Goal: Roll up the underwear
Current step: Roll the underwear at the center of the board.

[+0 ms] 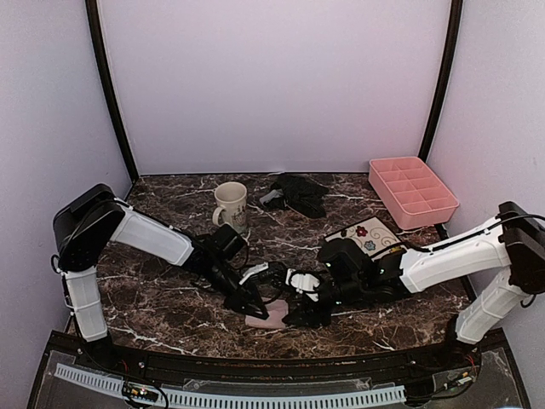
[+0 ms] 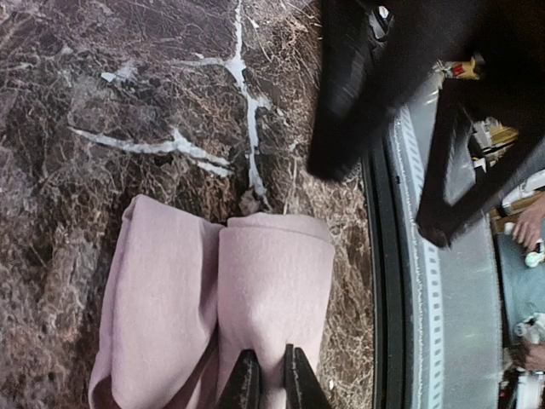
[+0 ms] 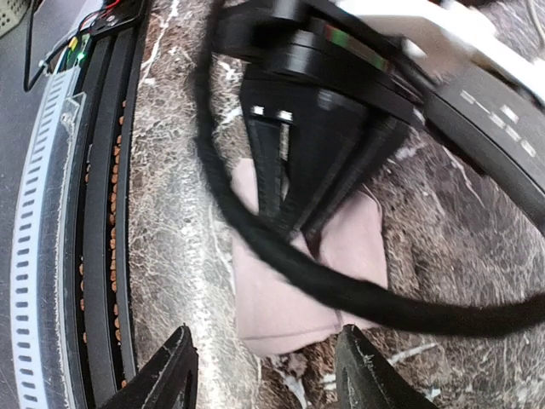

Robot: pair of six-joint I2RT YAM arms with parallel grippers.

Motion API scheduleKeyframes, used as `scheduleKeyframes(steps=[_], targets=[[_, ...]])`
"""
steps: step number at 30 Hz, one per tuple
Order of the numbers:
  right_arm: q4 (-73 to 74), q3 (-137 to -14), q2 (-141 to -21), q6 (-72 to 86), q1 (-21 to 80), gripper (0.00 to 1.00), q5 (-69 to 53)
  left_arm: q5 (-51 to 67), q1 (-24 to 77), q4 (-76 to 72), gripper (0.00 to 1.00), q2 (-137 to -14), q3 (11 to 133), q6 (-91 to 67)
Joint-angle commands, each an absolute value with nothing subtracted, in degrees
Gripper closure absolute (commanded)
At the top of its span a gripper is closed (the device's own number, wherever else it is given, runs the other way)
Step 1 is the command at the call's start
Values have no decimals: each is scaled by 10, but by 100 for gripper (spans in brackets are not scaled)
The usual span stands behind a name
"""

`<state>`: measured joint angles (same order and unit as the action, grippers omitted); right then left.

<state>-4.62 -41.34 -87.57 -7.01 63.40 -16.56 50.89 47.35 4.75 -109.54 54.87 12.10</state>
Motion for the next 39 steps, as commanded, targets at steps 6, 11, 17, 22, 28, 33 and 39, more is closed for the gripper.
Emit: scheduleKeyframes(steps=[6,11,17,22,28,33,39], targets=[[-93,-453,-952,-137,678,47,-120,513,463,148,94,-1161,569,127],[-102,-466,-991,-151,680,49,-98,518,461,152,93,-1168,572,132],[-84,-486,-1023,-168,680,75,-89,514,458,151,87,-1171,575,132],[-30,-499,-1037,-166,676,100,-84,490,448,109,66,-1131,554,116],[25,-523,-1040,-99,661,100,-197,386,426,-13,49,-958,455,72],[87,-568,-1092,-27,609,100,-322,311,431,-90,44,-815,360,101],[93,-583,-1139,23,559,100,-427,199,514,-75,42,-737,311,172]])
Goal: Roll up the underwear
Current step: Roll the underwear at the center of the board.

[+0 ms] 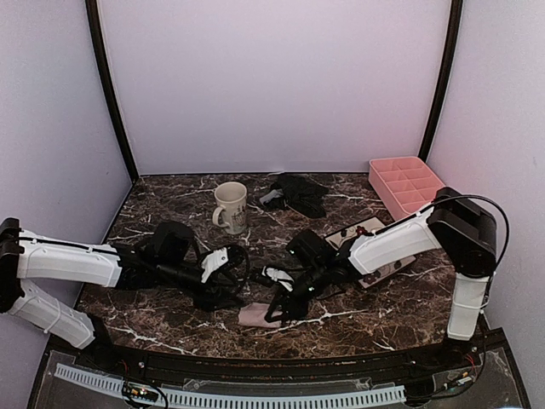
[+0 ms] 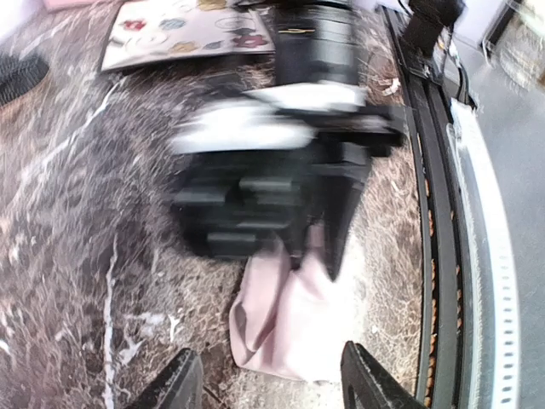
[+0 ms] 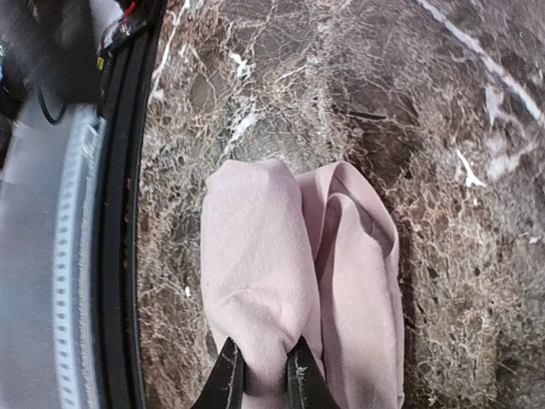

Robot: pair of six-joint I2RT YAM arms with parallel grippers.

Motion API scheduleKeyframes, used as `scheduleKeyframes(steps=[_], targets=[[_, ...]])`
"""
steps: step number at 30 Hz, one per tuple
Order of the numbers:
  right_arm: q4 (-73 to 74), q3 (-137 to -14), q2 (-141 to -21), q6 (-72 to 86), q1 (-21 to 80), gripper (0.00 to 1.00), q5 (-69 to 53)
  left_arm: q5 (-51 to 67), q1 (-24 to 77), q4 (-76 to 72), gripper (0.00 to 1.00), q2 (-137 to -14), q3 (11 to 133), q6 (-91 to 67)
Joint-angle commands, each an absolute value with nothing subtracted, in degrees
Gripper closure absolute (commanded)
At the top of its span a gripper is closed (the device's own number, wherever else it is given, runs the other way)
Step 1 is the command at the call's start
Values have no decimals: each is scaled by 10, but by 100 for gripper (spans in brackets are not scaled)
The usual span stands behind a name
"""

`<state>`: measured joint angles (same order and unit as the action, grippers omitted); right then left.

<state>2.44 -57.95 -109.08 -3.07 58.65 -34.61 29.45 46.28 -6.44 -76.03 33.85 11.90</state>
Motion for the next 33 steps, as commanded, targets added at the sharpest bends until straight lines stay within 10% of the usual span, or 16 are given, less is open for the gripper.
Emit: scheduleKeyframes(steps=[1,15,23,33], targets=[[99,-589,-1152,26,553,100,-445,186,529,-85,42,-733,304,176],[107,-617,-1209,64,524,100,-496,147,597,-100,44,-884,370,224],[102,-614,-1200,56,522,100,-468,168,599,-95,81,-914,372,216],[-74,-470,-996,83,521,58,-282,296,570,48,98,-972,432,139]])
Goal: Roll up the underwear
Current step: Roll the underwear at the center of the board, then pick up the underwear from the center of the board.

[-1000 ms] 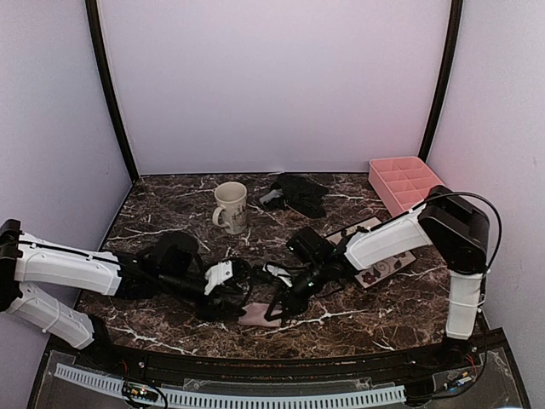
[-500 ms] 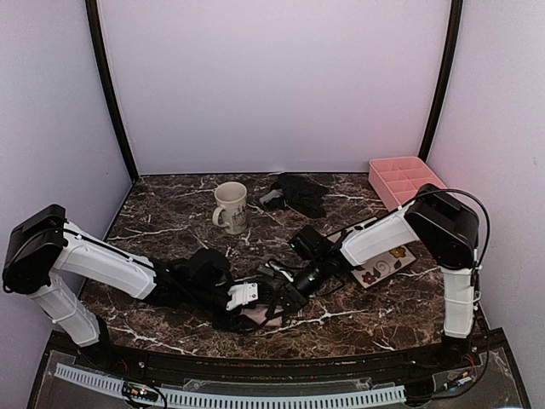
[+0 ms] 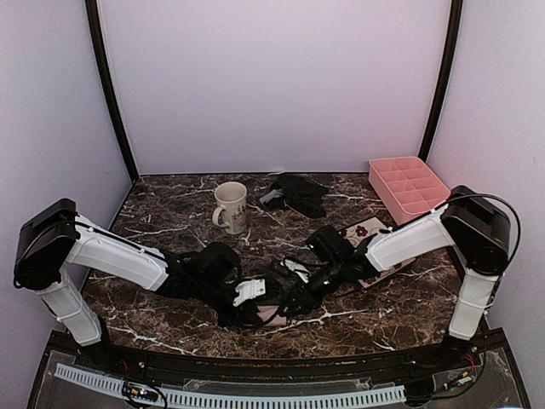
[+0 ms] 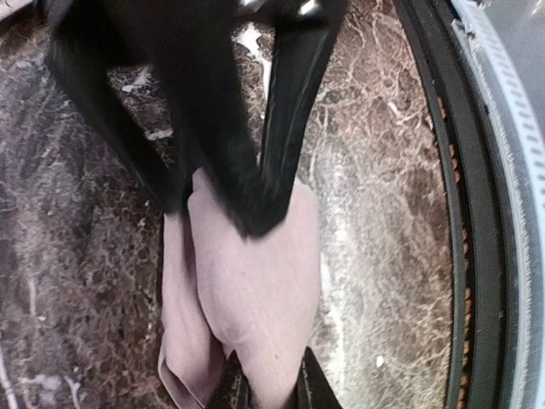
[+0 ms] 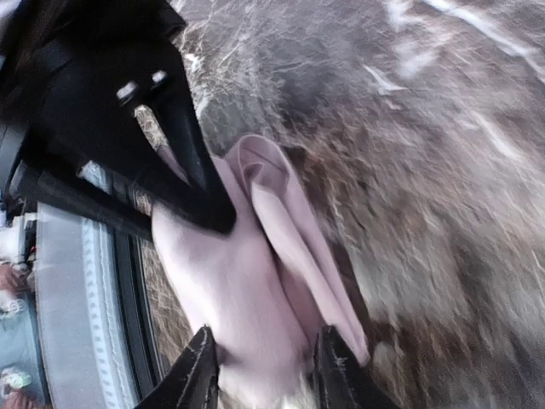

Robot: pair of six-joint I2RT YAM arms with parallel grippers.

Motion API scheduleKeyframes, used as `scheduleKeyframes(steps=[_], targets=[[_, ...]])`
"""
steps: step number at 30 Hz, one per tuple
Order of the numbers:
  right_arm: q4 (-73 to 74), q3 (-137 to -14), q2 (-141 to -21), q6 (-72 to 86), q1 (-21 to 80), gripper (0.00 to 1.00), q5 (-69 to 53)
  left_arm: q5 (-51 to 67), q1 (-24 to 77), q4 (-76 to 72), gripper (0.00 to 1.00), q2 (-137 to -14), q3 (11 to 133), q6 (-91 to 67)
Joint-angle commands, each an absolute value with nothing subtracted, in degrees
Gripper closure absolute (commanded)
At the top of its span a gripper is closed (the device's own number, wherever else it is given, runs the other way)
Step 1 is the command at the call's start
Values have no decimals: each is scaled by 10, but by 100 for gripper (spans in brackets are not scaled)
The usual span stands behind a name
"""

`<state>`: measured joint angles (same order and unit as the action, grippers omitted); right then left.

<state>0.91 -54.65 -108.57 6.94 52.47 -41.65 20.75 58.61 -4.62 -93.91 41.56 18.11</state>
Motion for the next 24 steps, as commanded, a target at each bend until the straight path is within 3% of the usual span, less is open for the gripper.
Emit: scheduleKeyframes(steps=[1,11,17,18,24], targets=[[-91,-447,-970,78,522,56,-266,318,561,63,98,-983,445,136],[-74,-358,-803,-43,621,54,-104,487,486,255,98,-1144,599,136],[-65,-372,-822,-50,686,54,-102,530,470,328,99,-1224,668,138],[-61,-380,-833,-94,694,55,-50,536,468,335,99,-1231,674,139],[-51,-429,-896,-146,722,55,-19,583,448,385,97,-1285,712,160]])
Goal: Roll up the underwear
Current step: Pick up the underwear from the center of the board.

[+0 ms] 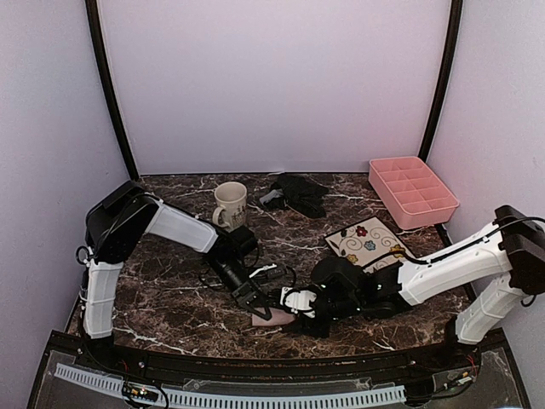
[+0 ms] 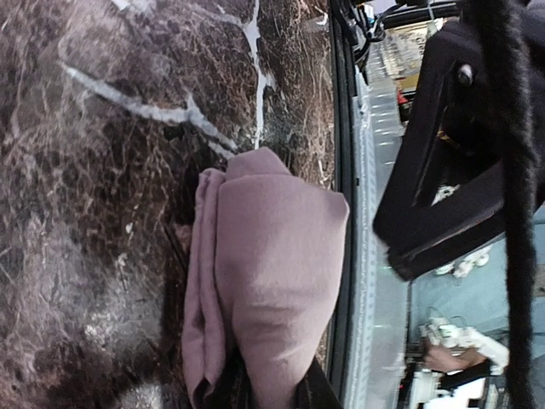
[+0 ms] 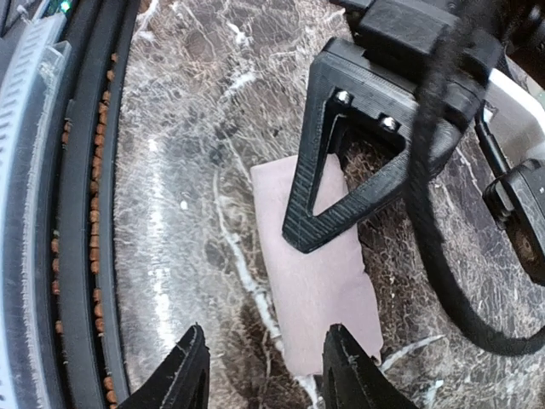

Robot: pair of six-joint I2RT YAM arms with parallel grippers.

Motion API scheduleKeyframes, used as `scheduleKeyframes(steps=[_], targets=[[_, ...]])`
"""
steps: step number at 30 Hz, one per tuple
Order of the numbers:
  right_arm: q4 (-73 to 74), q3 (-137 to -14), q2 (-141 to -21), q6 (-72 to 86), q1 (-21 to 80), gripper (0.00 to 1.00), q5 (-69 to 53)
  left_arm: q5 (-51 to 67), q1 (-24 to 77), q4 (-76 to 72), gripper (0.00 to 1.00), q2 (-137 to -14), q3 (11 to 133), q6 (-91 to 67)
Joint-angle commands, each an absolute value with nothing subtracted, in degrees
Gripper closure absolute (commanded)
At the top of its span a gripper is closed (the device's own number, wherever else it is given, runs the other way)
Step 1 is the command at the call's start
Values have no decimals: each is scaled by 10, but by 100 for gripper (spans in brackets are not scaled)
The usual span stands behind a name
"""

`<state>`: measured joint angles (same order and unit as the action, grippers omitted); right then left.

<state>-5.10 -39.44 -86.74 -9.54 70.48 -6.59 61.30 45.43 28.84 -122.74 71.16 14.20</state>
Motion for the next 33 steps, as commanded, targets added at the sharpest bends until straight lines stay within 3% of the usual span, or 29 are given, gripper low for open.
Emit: scheduleKeyframes(steps=[1,20,24,28,33], targets=[[-52,-434,-904,-150,726,55,-12,587,447,393,97,-1293,718,166],[-16,-509,-1053,-219,730,57,70,615,424,463,97,-1382,822,210],[-3,-509,-1075,-208,730,67,73,610,421,466,94,-1380,820,215],[20,-498,-1077,-187,730,100,64,591,418,458,80,-1353,812,207],[36,-471,-1011,-161,725,100,55,559,409,426,63,-1272,764,177]])
